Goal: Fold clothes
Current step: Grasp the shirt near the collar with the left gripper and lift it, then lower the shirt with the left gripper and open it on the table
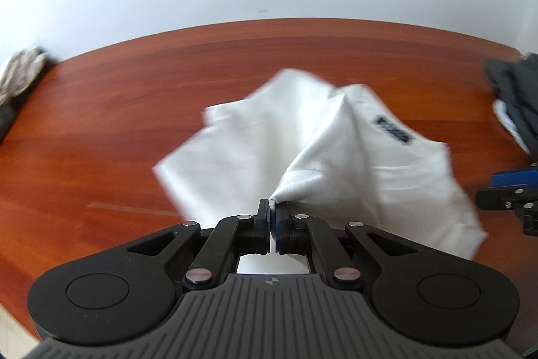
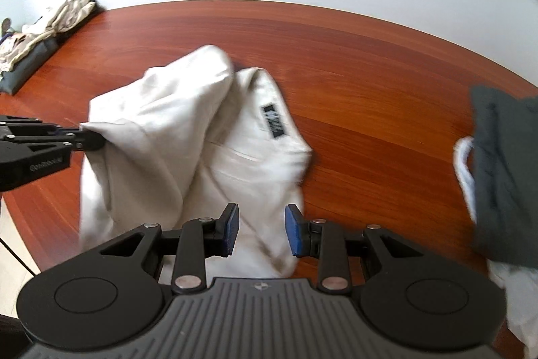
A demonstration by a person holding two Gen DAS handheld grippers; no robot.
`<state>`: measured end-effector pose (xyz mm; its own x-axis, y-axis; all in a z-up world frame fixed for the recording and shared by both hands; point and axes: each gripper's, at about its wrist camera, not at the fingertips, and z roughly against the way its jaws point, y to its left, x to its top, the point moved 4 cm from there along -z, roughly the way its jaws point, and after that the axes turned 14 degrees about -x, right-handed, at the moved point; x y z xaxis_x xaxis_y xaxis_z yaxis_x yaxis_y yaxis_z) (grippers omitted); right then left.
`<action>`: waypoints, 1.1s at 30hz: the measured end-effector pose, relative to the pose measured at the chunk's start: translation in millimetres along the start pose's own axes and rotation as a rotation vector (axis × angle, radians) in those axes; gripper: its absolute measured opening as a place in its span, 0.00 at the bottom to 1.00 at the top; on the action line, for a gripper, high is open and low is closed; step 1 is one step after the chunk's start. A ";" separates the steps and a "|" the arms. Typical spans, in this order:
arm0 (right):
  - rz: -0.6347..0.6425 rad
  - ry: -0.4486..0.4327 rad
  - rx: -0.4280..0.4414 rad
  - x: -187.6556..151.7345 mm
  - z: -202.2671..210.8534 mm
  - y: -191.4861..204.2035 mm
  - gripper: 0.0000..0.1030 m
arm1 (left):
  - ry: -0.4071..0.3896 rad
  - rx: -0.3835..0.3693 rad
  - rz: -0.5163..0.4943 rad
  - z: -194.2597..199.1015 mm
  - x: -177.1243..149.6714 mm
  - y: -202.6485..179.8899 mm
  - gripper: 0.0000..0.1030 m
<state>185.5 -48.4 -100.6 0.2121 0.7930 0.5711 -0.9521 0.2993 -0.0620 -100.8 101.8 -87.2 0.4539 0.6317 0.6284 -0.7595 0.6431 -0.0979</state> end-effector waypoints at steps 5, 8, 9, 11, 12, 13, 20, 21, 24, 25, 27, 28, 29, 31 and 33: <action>0.030 0.001 0.026 19.5 -6.8 43.4 0.34 | 0.017 0.078 0.065 18.8 -12.6 57.9 0.03; 0.050 0.003 0.040 31.4 -11.6 68.3 0.34 | 0.028 0.119 0.095 28.1 -21.8 89.0 0.03; 0.058 0.004 0.044 34.8 -13.0 76.5 0.34 | 0.032 0.132 0.104 30.8 -25.0 98.8 0.03; 0.073 0.006 0.050 41.2 -16.2 92.6 0.34 | 0.050 0.167 0.134 39.2 -36.6 127.2 0.03; 0.081 0.008 0.053 43.8 -17.2 100.2 0.34 | 0.057 0.180 0.145 42.0 -41.4 136.6 0.03; 0.090 0.010 0.056 46.3 -18.2 107.4 0.34 | 0.064 0.193 0.156 44.8 -46.1 145.9 0.03; 0.145 0.028 0.064 61.9 -28.8 149.6 0.34 | 0.112 0.278 0.242 61.3 -74.1 208.0 0.03; 0.151 0.031 0.064 63.2 -31.0 154.7 0.34 | 0.116 0.289 0.250 62.3 -76.9 215.9 0.03; 0.166 0.040 0.061 66.3 -37.6 166.9 0.34 | 0.129 0.321 0.273 65.1 -84.9 239.4 0.03; 0.171 0.044 0.058 67.3 -40.0 171.9 0.34 | 0.136 0.329 0.277 65.2 -86.9 246.7 0.03; 0.175 0.050 0.055 67.5 -44.9 176.9 0.34 | 0.146 0.339 0.284 64.6 -89.7 255.8 0.03; 0.176 0.054 0.051 67.9 -47.7 180.5 0.34 | 0.152 0.336 0.286 64.0 -89.9 261.3 0.03; 0.175 0.058 0.050 68.0 -50.1 182.3 0.34 | 0.159 0.332 0.289 63.5 -90.0 266.8 0.03; 0.170 0.065 0.049 68.3 -54.1 185.2 0.34 | 0.166 0.319 0.295 62.1 -88.3 275.9 0.07; 0.167 0.069 0.048 67.9 -57.2 188.7 0.35 | 0.168 0.283 0.296 61.3 -83.5 281.6 0.13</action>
<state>32.8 92.3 -120.3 0.0636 0.8644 0.4988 -0.9845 0.1363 -0.1107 -381.1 203.7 -119.9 0.2493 0.8472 0.4692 -0.9553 0.2947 -0.0246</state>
